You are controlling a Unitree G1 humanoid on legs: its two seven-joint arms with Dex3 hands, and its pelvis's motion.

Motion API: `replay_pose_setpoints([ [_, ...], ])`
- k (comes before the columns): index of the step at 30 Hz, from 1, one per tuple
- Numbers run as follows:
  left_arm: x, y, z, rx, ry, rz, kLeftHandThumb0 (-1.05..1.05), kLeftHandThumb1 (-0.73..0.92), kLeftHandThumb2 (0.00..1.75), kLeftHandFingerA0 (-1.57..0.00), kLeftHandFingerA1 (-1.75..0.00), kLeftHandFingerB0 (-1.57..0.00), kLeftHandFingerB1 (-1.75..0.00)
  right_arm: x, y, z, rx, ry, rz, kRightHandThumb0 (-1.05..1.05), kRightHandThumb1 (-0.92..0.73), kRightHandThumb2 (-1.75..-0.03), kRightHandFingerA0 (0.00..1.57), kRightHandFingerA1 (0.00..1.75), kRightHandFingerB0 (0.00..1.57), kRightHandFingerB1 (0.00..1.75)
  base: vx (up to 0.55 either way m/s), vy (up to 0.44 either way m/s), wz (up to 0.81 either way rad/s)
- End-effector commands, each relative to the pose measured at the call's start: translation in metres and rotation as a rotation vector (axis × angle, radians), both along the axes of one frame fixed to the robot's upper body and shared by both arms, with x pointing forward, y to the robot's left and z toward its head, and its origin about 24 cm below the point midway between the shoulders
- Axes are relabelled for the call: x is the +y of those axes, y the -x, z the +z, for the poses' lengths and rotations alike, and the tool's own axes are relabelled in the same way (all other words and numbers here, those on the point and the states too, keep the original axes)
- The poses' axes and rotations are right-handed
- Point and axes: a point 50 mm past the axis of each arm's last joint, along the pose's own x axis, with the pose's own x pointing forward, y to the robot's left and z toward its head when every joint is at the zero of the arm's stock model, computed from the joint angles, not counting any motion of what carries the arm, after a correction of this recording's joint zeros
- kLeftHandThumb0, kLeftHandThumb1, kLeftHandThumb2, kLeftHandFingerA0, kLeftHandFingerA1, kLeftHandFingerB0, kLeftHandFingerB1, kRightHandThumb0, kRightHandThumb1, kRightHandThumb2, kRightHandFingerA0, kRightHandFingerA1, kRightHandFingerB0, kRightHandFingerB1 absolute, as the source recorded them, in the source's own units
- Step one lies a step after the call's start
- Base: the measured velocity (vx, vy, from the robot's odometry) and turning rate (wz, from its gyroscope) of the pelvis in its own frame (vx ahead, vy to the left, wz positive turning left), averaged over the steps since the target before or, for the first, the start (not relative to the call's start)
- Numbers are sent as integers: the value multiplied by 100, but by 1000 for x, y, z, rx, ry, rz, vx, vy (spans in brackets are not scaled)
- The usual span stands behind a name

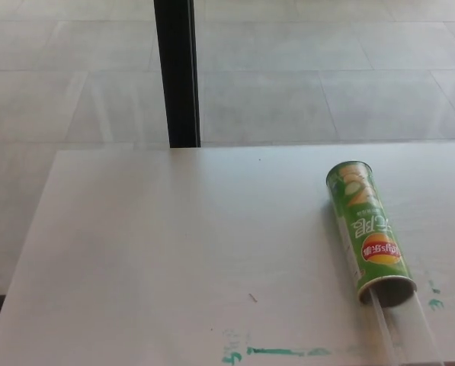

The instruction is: Use the right hand as a fist to push the chips tray inside its container kept in the middle of the desk

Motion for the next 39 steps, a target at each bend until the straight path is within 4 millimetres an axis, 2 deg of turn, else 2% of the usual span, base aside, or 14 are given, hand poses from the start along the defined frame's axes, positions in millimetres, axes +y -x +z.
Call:
replay_pose_setpoints([
  [1,34,9,29,-172,3,245,-77,92,71,-58,-66,-41,-48,-41,13,28,-306,27,-495,-57,-87,-66,34,127,19,70,0,0,0],
  [6,34,10,28,-168,10,259,-74,92,70,-58,-66,-43,-49,-49,14,37,-395,30,-528,-61,-85,-66,32,122,19,60,0,0,0],
  [7,33,10,27,-169,12,253,-74,92,72,-55,-66,-42,-50,-56,12,42,-393,41,-546,-59,-88,-67,35,132,20,53,0,0,0],
  [12,32,11,26,-178,22,262,-77,92,70,-58,-64,-43,-48,-65,9,54,-438,100,-565,-60,-89,-67,35,133,16,63,0,0,0],
  [13,32,11,26,-179,23,259,-73,73,110,-53,-69,-40,-59,-69,6,62,-492,132,-575,-63,-88,-66,35,134,11,55,0,0,0],
  [14,32,11,26,-180,24,259,-73,73,110,-53,-69,-40,-59,-70,5,64,-505,139,-577,-63,-88,-66,35,134,11,55,0,0,0],
  [15,32,11,26,-180,22,259,-76,92,71,-56,-64,-42,-49,-73,3,69,-513,165,-568,-64,-88,-67,35,129,12,54,0,0,0],
  [20,32,10,26,-173,17,254,-74,92,72,-58,-69,-45,-51,-84,-20,104,-646,305,-485,-66,-86,-66,45,118,25,53,0,0,0],
  [25,34,15,27,-179,27,275,-77,92,70,-57,-67,-42,-50,-85,-45,134,-756,390,-319,-72,-85,-66,51,109,23,58,0,0,0],
  [29,34,15,27,-175,26,256,-79,92,72,-52,-64,-37,-48,-58,-73,165,-858,470,-120,-67,-87,-67,51,107,21,49,0,0,0],
  [31,34,15,27,-174,25,252,-79,92,72,-52,-64,-37,-48,-55,-74,167,-866,472,-99,-67,-87,-67,51,107,21,49,0,0,0],
  [32,34,18,26,-164,13,260,-77,92,71,-57,-66,-42,-49,-35,-88,185,-914,515,78,-67,-88,-67,52,108,22,52,0,0,0],
  [33,34,18,27,-161,15,255,-75,92,73,-55,-65,-40,-49,-26,-91,191,-924,515,111,-68,-86,-66,55,107,25,51,0,0,0],
  [39,35,19,27,-186,36,287,-78,92,70,-54,-67,-40,-49,19,-102,203,-943,489,440,-73,-82,-65,64,114,25,64,0,0,0],
])
